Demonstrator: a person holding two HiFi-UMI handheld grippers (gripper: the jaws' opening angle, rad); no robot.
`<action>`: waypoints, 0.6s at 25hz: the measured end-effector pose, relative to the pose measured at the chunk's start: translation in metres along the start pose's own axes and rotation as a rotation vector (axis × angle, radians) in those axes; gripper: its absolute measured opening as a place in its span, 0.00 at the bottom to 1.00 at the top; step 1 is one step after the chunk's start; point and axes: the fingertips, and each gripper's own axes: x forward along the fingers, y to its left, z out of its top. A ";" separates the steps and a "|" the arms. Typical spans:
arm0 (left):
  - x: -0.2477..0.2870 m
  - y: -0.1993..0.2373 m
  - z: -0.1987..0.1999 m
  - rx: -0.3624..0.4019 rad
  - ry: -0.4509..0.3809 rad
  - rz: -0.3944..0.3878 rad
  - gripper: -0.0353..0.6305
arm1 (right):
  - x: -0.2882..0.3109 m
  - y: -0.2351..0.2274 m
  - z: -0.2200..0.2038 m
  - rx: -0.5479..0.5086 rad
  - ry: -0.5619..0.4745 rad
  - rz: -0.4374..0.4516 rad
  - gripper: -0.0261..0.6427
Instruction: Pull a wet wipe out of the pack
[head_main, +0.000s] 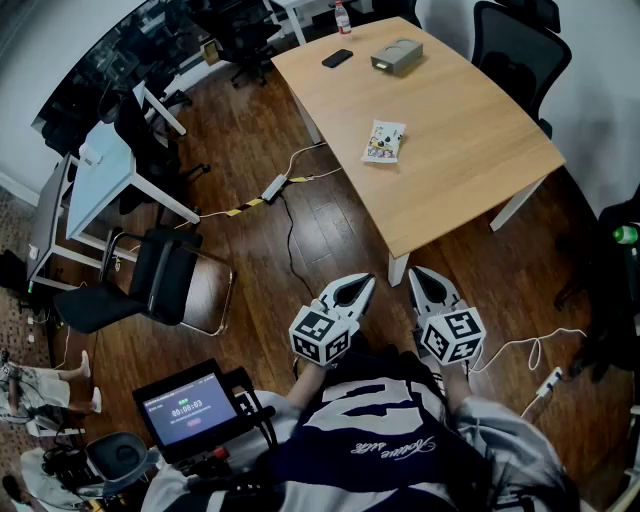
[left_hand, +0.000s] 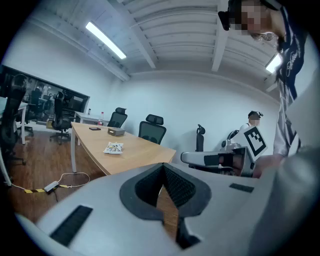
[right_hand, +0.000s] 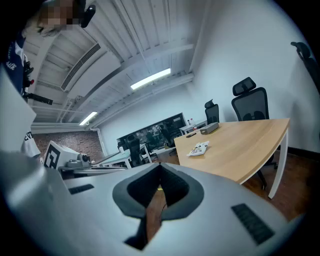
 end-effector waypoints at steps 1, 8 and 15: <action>0.001 0.000 0.000 0.000 -0.001 0.002 0.06 | 0.001 -0.001 0.001 -0.008 0.002 0.001 0.03; 0.012 0.012 0.004 -0.015 -0.002 0.004 0.06 | 0.013 -0.004 0.006 0.008 0.008 0.041 0.03; 0.046 0.090 0.021 -0.008 0.010 -0.033 0.06 | 0.092 -0.021 0.016 -0.004 0.030 0.010 0.03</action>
